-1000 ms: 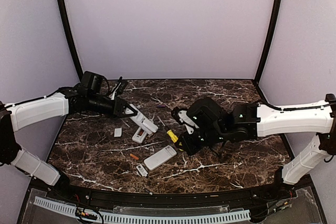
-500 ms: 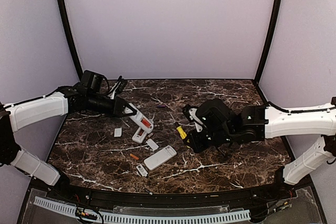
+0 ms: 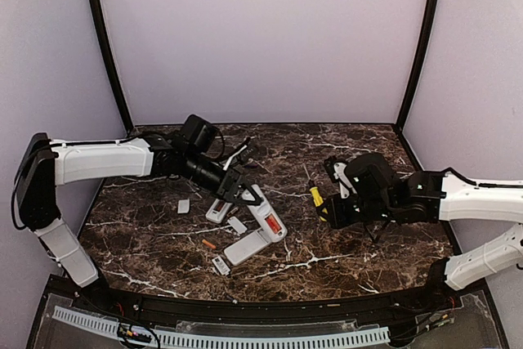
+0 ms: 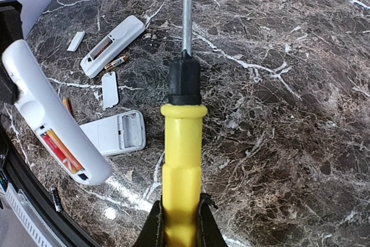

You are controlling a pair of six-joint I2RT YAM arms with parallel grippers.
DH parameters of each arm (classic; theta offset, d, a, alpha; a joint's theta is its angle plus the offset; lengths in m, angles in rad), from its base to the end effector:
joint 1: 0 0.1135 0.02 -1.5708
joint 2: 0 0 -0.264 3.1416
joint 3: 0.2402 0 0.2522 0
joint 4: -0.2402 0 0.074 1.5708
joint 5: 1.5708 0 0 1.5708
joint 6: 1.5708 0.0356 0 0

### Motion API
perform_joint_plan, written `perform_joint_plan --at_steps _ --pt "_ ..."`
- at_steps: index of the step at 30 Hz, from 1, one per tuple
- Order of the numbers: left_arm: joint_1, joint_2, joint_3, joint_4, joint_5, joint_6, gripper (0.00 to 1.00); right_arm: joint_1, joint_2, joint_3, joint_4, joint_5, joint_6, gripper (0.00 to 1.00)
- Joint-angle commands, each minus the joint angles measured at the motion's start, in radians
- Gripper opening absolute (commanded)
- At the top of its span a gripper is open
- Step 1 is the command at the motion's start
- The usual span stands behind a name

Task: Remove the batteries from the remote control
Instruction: Remove the battery cover from the remote control, then place the remote control without the battery cover at the center of the board.

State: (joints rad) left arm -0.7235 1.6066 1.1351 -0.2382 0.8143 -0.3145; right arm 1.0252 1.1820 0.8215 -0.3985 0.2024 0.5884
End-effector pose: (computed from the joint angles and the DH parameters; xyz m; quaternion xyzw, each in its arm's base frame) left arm 0.2449 -0.2508 0.2554 0.3313 0.7835 -0.5026 0.1543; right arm 0.1355 0.2094 0.2526 -0.1591 0.9010 0.2194 0.3388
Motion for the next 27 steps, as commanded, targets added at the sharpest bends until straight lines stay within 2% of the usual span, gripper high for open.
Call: perform_joint_plan --at_steps 1,10,18,23,27 --pt "-0.057 0.126 0.141 -0.108 0.050 0.073 0.09 -0.010 -0.065 -0.047 0.062 0.038 -0.005 0.00" --pt "-0.097 0.330 0.307 -0.195 0.039 0.129 0.10 -0.011 -0.139 -0.100 0.096 0.042 -0.015 0.00" --pt "-0.107 0.453 0.405 -0.237 0.024 0.151 0.14 -0.008 -0.112 -0.098 0.130 0.019 -0.044 0.00" --pt "-0.108 0.520 0.479 -0.269 0.004 0.170 0.21 -0.009 -0.092 -0.096 0.152 0.008 -0.047 0.00" --pt "-0.106 0.559 0.529 -0.300 -0.048 0.202 0.33 -0.009 -0.093 -0.099 0.157 0.006 -0.043 0.00"
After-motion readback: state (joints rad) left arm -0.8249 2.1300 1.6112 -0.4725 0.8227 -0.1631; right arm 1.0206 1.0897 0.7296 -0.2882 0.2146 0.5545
